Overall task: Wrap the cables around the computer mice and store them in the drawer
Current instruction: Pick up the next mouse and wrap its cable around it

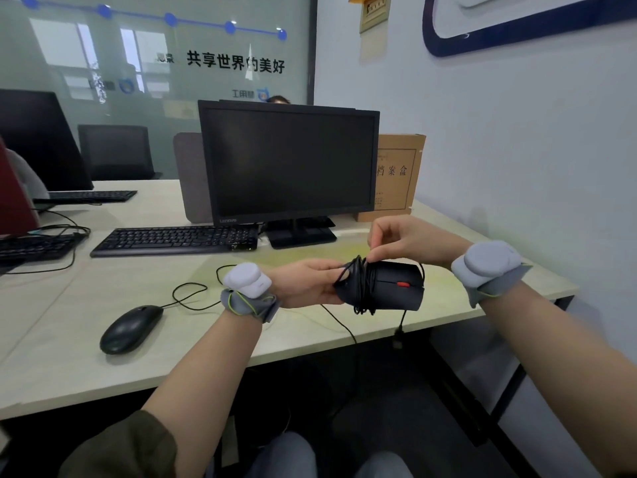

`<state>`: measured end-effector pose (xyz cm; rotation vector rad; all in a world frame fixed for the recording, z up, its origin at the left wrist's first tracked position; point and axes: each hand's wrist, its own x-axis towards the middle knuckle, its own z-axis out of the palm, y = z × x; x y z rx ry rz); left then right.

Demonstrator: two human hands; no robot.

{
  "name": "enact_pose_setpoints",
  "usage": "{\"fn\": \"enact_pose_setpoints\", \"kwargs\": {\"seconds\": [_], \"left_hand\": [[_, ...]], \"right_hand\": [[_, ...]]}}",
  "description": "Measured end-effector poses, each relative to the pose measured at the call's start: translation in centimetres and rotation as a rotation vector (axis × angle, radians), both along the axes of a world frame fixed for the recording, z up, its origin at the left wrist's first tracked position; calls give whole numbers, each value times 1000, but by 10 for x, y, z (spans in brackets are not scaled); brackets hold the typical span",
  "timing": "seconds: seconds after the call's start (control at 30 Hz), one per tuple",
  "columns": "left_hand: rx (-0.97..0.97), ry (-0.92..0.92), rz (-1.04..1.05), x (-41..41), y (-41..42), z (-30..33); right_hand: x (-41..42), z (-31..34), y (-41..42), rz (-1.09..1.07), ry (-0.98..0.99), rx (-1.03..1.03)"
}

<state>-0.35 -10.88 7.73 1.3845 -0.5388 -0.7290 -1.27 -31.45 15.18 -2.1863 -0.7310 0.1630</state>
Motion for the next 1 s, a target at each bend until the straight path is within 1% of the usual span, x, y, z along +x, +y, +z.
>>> {"fn": "enact_pose_setpoints", "kwargs": {"seconds": [0.1,0.17,0.2,0.27,0.3,0.33,0.37,0.43,0.5,0.53,0.63,0.7,0.77,0.83,0.9,1.0], "left_hand": [[-114,60,-55,-1,-3,-1],[-213,73,-71,-1,-4,-5],[-268,75,-57,0,-5,-6],[-398,105,21,0,-10,-4],[-462,123,75,2,-12,-1],[-518,127,139,4,-14,2],[-549,108,213,6,-15,5],[-506,26,362,10,-18,7],[-428,-42,468,12,-21,4],[-412,-61,508,13,-22,1],[-426,-97,628,17,-19,0],[-391,-136,723,20,-13,1],[-270,-194,815,23,-6,0],[-148,-241,855,23,0,-3],[-43,-262,827,23,4,-9],[126,-309,746,21,8,-17]], "right_hand": [[2,0,-4,102,138,106],[3,-2,-7,136,231,266],[3,-6,-7,113,266,375],[4,-18,-5,34,348,645],[4,-25,-1,37,405,765],[4,-33,4,47,451,843],[3,-41,8,28,471,865],[6,-54,15,-97,427,806],[6,-61,20,-250,367,689],[5,-63,21,-303,367,629],[-1,-69,20,-333,472,475],[-7,-70,14,-315,456,357],[-11,-70,10,-329,349,237],[-12,-67,8,-364,199,150],[-13,-64,7,-377,35,29],[-17,-64,8,-370,-121,-103]]}}
